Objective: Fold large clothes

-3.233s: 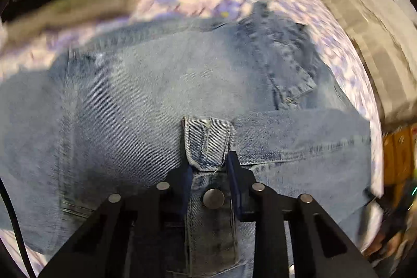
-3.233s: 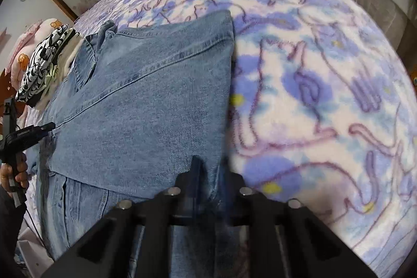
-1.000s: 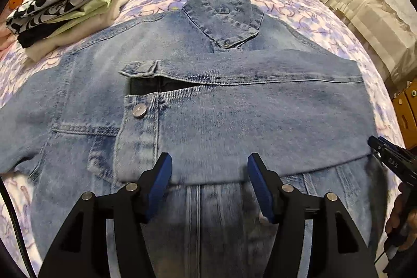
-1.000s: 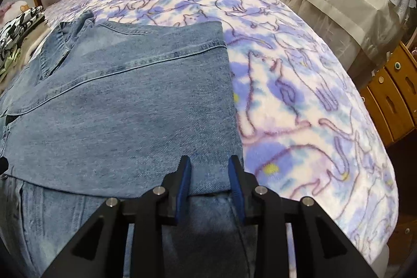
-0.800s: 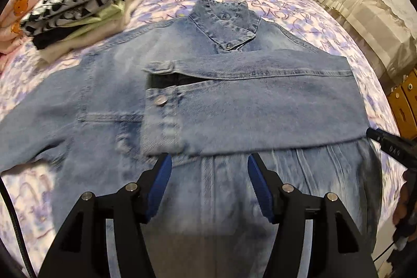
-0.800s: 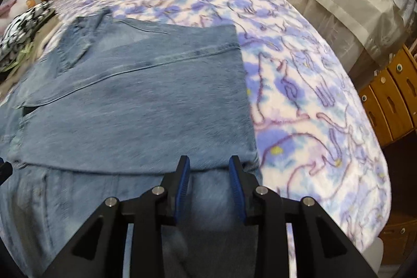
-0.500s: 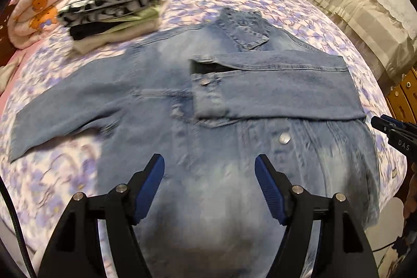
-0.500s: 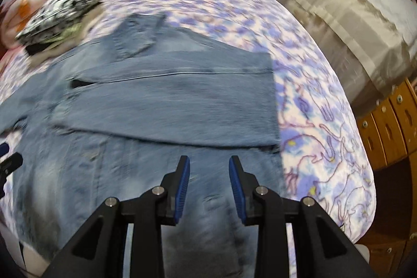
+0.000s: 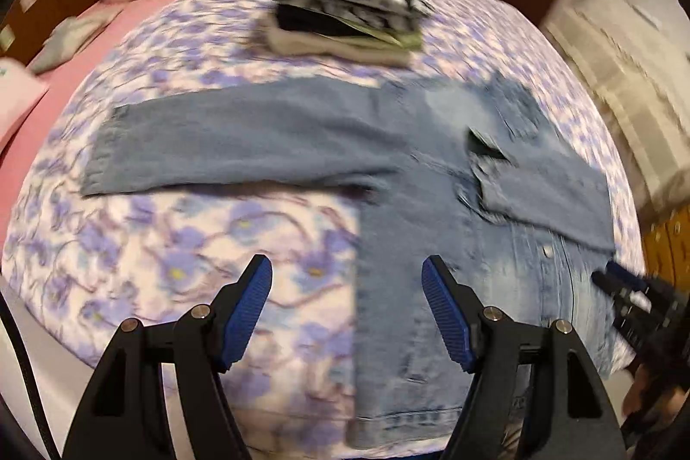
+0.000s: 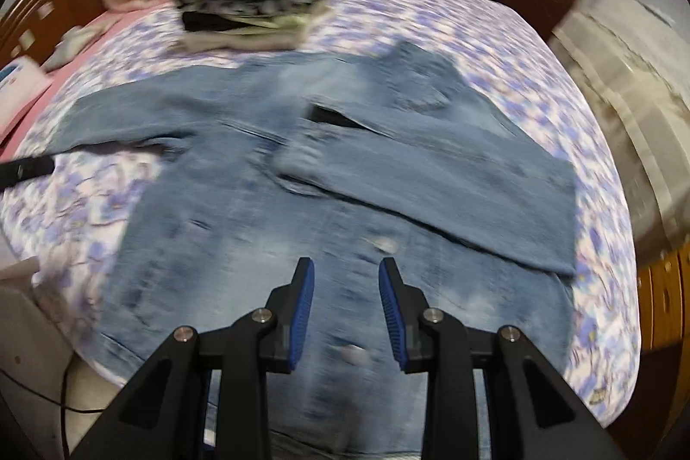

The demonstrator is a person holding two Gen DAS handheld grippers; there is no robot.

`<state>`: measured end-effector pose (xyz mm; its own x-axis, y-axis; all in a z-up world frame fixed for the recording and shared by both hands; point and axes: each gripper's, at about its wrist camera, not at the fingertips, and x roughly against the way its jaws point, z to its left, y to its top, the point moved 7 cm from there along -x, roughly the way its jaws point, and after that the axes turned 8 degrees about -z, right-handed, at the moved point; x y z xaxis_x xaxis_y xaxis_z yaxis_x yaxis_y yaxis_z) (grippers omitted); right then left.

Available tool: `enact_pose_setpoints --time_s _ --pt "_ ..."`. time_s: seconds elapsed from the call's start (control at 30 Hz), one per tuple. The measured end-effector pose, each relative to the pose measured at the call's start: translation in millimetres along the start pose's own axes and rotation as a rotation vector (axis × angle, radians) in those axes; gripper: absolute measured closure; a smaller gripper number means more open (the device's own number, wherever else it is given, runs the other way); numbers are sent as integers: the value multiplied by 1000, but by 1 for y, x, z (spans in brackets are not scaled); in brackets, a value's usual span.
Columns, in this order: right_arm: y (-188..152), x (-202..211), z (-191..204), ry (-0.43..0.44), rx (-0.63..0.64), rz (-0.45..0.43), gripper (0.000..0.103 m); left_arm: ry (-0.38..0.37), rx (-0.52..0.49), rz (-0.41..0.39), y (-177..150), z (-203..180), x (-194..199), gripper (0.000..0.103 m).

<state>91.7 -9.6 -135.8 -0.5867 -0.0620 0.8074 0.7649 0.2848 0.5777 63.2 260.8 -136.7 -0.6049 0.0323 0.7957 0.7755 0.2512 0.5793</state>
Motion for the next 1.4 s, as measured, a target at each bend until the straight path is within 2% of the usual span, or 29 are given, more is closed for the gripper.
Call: enact_pose_setpoints --time_s 0.17,0.33,0.43,0.53,0.63,0.77,0.97,1.03,1.1,1.13,1.17,1.23,1.4 --pt "36 -2 58 40 69 -48 72 10 90 -16 30 57 -2 32" --pt "69 -12 96 48 100 -100 72 -5 201 42 42 105 -35 32" --pt "85 -25 111 51 94 -109 72 -22 308 100 42 140 -66 32" --pt "94 -43 119 49 74 -100 72 -24 443 150 36 178 -99 32" --pt "99 -62 120 45 41 -69 72 12 561 187 27 214 -126 32" --pt "98 -86 120 43 11 -29 72 57 640 190 20 247 -148 32" --pt "85 -109 117 41 -9 24 72 20 817 116 19 278 -171 32" --pt "77 -115 115 37 -13 39 72 32 821 79 24 283 -173 33" --pt "68 -119 112 38 -23 56 72 81 778 61 27 283 -173 53" --pt "62 -121 111 39 -30 67 72 117 743 61 28 282 -173 75" --pt "56 -122 109 41 -37 78 72 142 708 60 28 281 -173 88" --pt "42 -126 104 44 -55 106 72 146 660 45 34 278 -171 94" --pt "12 -125 78 39 -100 156 72 242 490 -27 53 256 -160 96"
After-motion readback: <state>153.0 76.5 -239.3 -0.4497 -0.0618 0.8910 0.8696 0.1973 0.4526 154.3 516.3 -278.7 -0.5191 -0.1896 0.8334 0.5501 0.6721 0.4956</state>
